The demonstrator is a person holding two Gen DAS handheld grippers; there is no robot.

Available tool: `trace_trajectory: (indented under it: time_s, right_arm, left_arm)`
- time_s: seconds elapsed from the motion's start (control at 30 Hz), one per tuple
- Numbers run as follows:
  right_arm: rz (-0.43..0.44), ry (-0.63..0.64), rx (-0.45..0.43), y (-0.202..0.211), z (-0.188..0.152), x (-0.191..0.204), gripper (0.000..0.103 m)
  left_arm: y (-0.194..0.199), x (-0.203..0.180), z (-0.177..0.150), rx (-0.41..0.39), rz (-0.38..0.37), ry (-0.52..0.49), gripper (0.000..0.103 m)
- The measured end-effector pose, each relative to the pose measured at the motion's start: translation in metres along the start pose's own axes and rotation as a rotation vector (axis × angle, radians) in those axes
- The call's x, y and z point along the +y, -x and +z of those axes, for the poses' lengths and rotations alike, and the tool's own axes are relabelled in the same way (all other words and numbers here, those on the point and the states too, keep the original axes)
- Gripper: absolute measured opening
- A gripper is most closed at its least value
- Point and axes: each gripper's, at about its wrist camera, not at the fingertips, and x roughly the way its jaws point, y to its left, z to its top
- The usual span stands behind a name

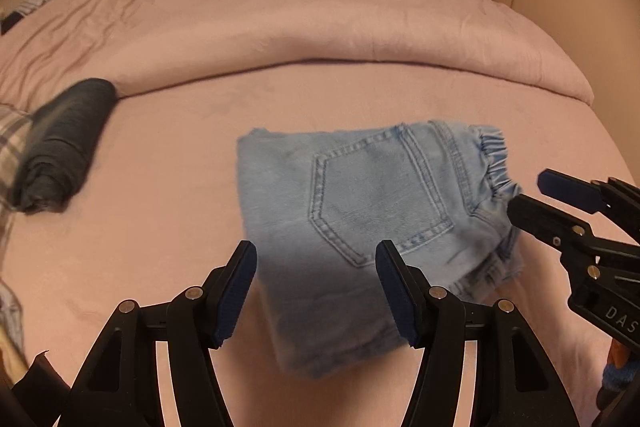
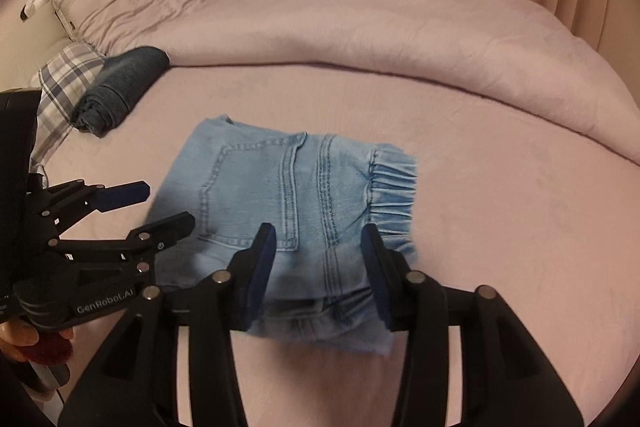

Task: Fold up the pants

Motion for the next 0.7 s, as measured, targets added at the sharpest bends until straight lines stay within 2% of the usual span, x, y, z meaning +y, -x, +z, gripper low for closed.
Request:
trace_trajectory:
  time_s: [0.03,0.1,0.17,0.33,0.53,0.7]
  right_arm:
    - [-0.006,-0.001,-0.005,0.006,0.000,0.002,0.048]
    - [-0.010,-0.007,-0.010,0.020,-0.001,0.003,0.052]
    - [-0.018,-0.010,-0.015,0.034,-0.002,0.005,0.057]
    - [-0.044,-0.008,-0.022,0.068,-0.004,0.011,0.062]
    - [-0.066,-0.016,-0.024,0.104,-0.007,0.014,0.065]
    - [-0.061,-0.015,-0.032,0.129,-0.010,0.018,0.066]
  left_arm:
    - [0.010,-0.001,0.000,-0.011,0.013,0.005,0.063]
    - [0.025,-0.001,0.001,-0.025,0.036,0.008,0.078]
    - [0.040,-0.003,0.001,-0.047,0.043,0.014,0.081]
    - [0.079,-0.005,0.003,-0.062,0.027,0.044,0.082]
    - [0.120,-0.009,-0.002,-0.104,0.055,0.037,0.082]
    - [0.138,-0.013,-0.008,-0.110,0.054,0.037,0.082]
